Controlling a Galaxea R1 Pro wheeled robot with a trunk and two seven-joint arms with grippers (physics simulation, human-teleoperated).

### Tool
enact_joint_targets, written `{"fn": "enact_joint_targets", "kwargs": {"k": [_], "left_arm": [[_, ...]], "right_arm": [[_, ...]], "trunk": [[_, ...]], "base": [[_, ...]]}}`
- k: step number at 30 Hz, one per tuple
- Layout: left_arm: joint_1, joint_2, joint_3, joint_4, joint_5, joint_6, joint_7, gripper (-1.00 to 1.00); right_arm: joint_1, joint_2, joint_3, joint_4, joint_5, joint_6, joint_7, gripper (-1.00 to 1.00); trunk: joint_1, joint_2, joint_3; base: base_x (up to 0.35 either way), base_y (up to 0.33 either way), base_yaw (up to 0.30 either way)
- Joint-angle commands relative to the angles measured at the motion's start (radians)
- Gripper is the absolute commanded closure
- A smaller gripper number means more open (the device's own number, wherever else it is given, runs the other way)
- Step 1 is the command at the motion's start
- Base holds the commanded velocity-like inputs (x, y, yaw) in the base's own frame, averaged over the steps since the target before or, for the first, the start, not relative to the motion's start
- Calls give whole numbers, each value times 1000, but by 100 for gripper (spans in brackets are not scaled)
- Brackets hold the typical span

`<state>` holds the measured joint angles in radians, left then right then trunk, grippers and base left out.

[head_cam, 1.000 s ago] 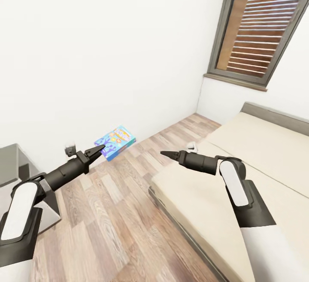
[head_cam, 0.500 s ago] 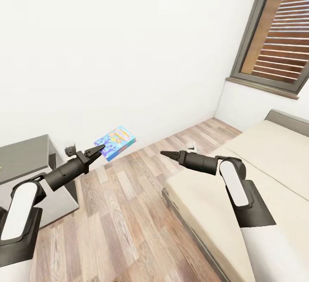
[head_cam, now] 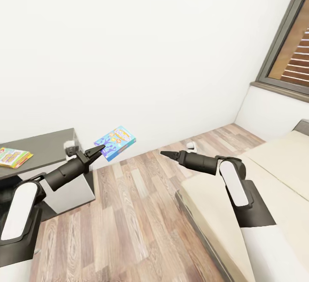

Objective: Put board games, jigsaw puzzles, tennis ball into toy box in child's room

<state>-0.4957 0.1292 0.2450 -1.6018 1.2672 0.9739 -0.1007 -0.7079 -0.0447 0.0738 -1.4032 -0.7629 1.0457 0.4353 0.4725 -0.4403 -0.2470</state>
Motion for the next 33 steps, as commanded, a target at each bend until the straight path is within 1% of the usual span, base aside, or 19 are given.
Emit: {"fn": "enact_joint_targets", "kwargs": {"k": [1, 6, 33], "left_arm": [[-1, 0, 1, 0, -3, 5, -10, 100], [-1, 0, 2, 0, -3, 5, -10, 100], [-1, 7, 7, 0, 4, 6, -14, 100]], "right_arm": [[-1, -1, 0, 0, 10, 2, 10, -100], [-1, 0, 1, 0, 10, 2, 10, -100], [-1, 5, 2, 0, 13, 2, 9, -100]], "trunk": [[-3, 6, 2], [-23, 40, 19], [-23, 40, 20]], "base": [[0, 0, 286], [0, 0, 287], [0, 0, 291]]}}
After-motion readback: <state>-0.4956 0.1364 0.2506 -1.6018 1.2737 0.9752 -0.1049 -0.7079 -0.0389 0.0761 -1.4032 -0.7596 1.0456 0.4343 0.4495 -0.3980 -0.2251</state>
